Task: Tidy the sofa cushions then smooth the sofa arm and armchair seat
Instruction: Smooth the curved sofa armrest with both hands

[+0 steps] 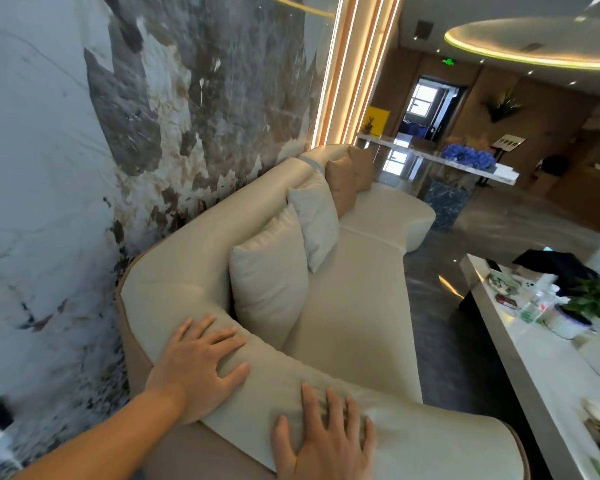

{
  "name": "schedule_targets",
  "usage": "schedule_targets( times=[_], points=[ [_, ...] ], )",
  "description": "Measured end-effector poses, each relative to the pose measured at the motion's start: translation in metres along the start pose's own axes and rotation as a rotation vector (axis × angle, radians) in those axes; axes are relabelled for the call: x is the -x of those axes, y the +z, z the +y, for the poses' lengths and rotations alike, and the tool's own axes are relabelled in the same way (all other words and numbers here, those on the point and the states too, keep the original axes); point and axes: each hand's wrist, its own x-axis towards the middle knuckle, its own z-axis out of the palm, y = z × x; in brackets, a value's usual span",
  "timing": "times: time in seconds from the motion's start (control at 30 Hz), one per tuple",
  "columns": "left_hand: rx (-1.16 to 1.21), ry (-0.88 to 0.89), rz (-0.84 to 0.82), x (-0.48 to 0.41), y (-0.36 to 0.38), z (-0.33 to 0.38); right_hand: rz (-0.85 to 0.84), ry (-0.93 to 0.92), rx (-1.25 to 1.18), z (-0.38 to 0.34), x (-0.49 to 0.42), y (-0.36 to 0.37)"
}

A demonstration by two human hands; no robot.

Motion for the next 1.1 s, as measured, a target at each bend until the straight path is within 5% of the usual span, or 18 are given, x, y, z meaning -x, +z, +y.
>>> schedule_targets(
  times=[0.23, 0.4, 0.63, 0.7, 0.9, 1.03, 1.1],
  points=[
    [0.046, 0.053, 0.020, 0.007, -0.003, -0.009, 0.121, -0.007, 0.079, -0.007, 0.008, 0.003],
    [0.044, 0.090, 0.048, 0.003, -0.002, -0.016, -0.020, 0.018, 0.266, -0.012, 0.009, 0.000],
    [0.041, 0.090, 0.071, 0.000, 0.005, -0.037, -0.004, -0.014, 0.243, -0.017, 0.008, 0.012],
    [-0.002, 0.064, -0.014, -0.002, 0.000, -0.032, -0.080, -0.026, 0.246, -0.015, 0.006, 0.008],
    [-0.206, -0.078, -0.527, -0.001, -0.067, 0.036, -0.691, -0.082, 0.118, 0.006, -0.017, -0.066],
    [-0.171, 0.027, -0.870, 0.045, -0.118, 0.106, -0.920, 0.065, 0.015, 0.029, 0.032, -0.142],
    [-0.171, 0.138, -0.912, 0.089, -0.137, 0.142, -0.944, 0.161, -0.038, 0.047, 0.088, -0.185]
  ],
)
